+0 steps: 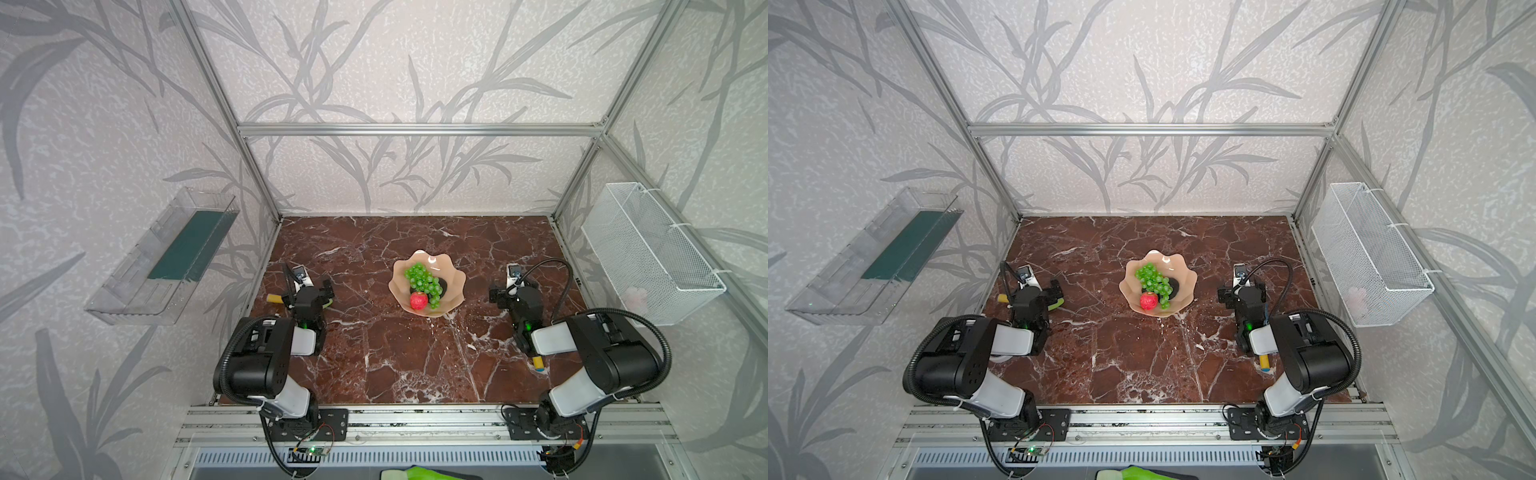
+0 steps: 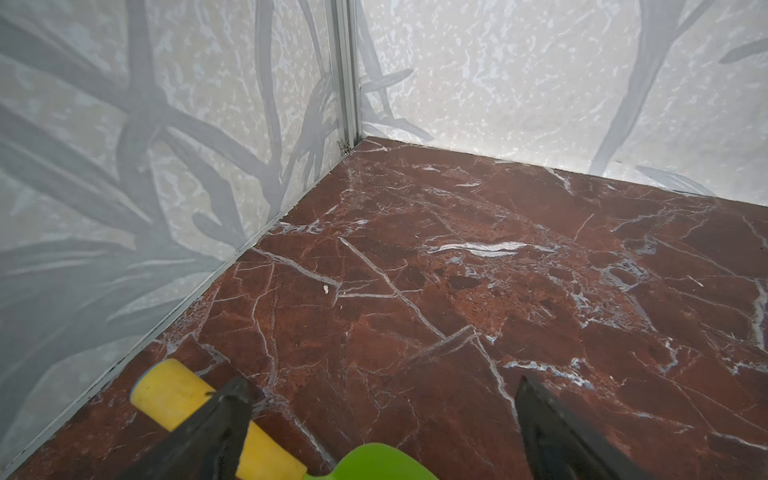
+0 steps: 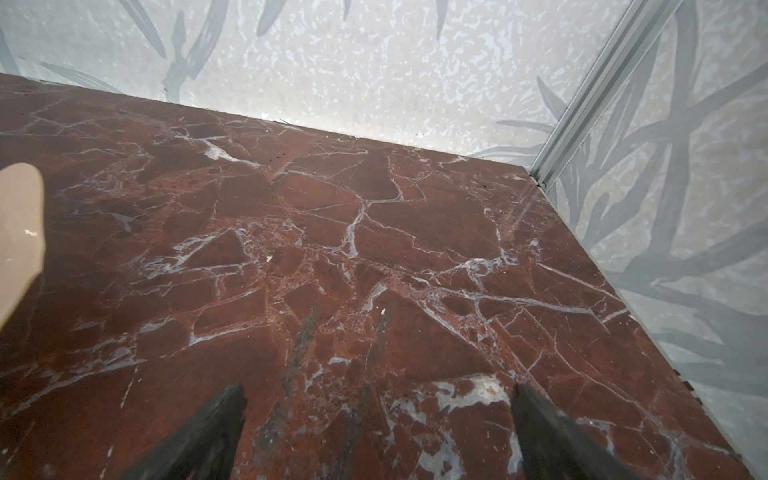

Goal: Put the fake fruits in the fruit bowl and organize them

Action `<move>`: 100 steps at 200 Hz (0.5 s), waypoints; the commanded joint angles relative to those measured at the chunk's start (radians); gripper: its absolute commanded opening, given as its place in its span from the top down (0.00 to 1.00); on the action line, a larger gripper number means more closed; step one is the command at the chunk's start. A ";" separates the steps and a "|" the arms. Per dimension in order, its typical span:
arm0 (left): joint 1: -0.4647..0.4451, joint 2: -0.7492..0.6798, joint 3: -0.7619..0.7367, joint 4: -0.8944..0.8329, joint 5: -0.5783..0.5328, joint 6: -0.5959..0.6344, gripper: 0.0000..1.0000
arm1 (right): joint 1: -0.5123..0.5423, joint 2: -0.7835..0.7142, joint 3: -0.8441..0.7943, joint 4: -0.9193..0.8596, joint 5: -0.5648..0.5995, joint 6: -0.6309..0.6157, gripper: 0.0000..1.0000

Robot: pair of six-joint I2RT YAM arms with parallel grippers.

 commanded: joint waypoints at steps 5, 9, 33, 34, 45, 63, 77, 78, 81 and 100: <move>0.004 0.002 0.011 0.004 -0.012 0.012 0.01 | -0.021 -0.007 0.039 -0.041 -0.009 0.022 0.01; 0.005 0.002 0.010 0.004 -0.012 0.010 0.01 | -0.021 -0.007 0.038 -0.040 -0.009 0.022 0.01; 0.004 0.005 0.015 0.002 -0.005 0.015 0.01 | -0.021 -0.007 0.036 -0.035 -0.009 0.021 0.01; 0.004 0.006 0.017 0.000 -0.003 0.016 0.01 | -0.021 -0.008 0.034 -0.034 -0.009 0.020 0.01; 0.004 0.012 0.038 -0.033 0.026 0.029 0.01 | -0.018 -0.005 0.014 0.008 -0.014 0.012 0.01; -0.001 0.014 0.047 -0.046 0.031 0.041 0.01 | -0.024 -0.007 -0.014 0.059 0.027 0.038 0.01; -0.001 0.012 0.049 -0.054 0.030 0.041 0.01 | -0.024 -0.005 -0.016 0.065 0.026 0.036 0.01; -0.001 0.012 0.049 -0.053 0.031 0.040 0.01 | -0.024 -0.005 -0.016 0.064 0.025 0.037 0.01; -0.001 0.013 0.048 -0.052 0.030 0.040 0.01 | -0.024 -0.005 -0.014 0.060 0.021 0.035 0.01; -0.002 0.012 0.048 -0.052 0.031 0.040 0.01 | -0.024 0.004 -0.043 0.127 -0.169 -0.030 0.01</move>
